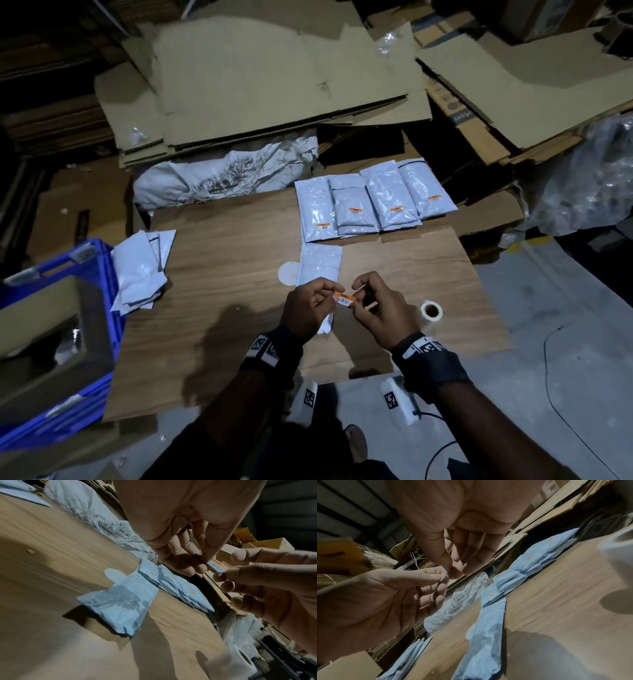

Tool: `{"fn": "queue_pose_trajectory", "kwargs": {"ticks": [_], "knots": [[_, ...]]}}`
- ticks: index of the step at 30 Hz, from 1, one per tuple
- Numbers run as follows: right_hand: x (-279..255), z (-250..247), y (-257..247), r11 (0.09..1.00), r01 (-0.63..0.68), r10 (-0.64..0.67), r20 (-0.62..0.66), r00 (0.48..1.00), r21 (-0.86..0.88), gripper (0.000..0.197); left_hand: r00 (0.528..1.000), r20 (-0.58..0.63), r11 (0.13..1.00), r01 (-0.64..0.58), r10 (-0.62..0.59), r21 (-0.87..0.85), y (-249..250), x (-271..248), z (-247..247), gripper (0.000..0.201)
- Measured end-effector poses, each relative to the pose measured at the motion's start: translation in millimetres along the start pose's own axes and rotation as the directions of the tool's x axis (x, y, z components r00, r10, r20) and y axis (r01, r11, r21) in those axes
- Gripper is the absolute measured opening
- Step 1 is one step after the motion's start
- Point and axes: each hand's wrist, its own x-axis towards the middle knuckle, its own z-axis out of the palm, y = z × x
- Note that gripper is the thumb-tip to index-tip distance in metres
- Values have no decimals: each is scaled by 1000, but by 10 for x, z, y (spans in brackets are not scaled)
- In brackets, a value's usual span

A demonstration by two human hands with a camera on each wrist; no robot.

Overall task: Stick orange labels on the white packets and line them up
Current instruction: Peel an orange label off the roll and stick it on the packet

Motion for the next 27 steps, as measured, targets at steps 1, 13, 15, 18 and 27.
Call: {"fn": "queue_pose_trajectory", "kwargs": {"ticks": [1, 13, 15, 18, 27], "knots": [[32, 56, -13, 1000, 20, -20, 19, 1000, -5, 25, 1000, -13, 1000, 20, -20, 7, -31, -14, -64, 20], [221, 733, 58, 978, -198, 200, -18, 980, 67, 17, 959, -19, 931, 271, -284, -245, -496, 2, -465, 8], [224, 803, 122, 954, -287, 292, -47, 955, 88, 19, 955, -9, 927, 286, -297, -241, -560, 27, -462, 6], [219, 889, 221, 933, -355, 359, -73, 930, 61, 9, 944, 6, 919, 322, -329, -227, -681, 86, -422, 9], [319, 1069, 411, 880, -475, 472, -61, 879, -25, 15, 920, 30, 905, 390, -391, -171, -898, 228, -380, 9]]}}
